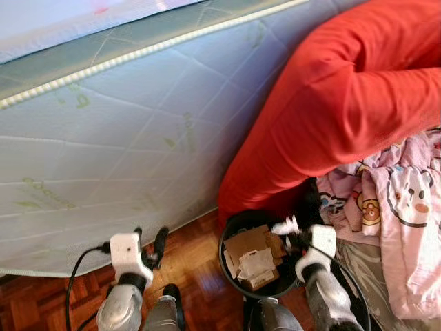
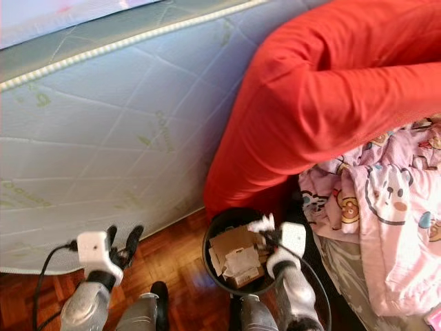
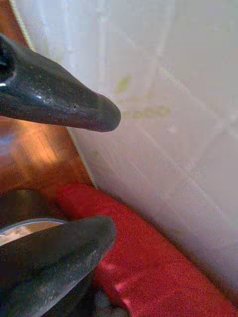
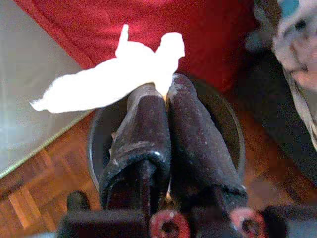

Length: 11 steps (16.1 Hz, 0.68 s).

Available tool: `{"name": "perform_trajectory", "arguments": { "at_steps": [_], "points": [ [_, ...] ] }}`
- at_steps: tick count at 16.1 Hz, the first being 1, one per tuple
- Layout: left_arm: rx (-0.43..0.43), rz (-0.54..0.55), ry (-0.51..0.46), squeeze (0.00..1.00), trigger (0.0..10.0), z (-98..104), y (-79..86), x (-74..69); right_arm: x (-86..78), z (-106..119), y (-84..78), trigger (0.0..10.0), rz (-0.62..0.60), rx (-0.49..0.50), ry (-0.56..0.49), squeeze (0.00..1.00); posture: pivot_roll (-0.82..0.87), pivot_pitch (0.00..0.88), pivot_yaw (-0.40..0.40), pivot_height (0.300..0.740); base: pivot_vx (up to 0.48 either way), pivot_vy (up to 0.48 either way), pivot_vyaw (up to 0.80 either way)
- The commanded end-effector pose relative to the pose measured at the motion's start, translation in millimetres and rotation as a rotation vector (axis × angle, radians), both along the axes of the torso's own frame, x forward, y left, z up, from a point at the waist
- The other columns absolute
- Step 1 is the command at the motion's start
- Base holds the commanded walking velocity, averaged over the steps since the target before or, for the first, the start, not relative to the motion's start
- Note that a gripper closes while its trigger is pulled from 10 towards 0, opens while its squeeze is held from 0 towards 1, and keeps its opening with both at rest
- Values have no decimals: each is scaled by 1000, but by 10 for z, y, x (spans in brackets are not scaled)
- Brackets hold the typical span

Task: Clean up the room

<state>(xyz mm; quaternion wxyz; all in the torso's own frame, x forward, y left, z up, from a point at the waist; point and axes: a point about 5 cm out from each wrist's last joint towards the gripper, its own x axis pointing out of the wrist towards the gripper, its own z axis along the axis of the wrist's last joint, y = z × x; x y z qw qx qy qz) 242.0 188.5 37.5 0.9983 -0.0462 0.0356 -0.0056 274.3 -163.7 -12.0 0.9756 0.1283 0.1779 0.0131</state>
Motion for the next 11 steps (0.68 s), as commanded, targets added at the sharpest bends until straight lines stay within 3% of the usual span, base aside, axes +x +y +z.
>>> {"name": "perform_trajectory", "arguments": {
  "at_steps": [1,11],
  "points": [
    [-11,5,24,0,10000,-32,12,-53,-83,-85,-10,10000,-3,2,47,0,170,355,-49,740,0,0,0],
    [-15,13,47,0,10000,-24,28,-115,-6,-69,65,10000,9,-41,98,0,183,373,-53,740,0,0,0]
  ]
}}
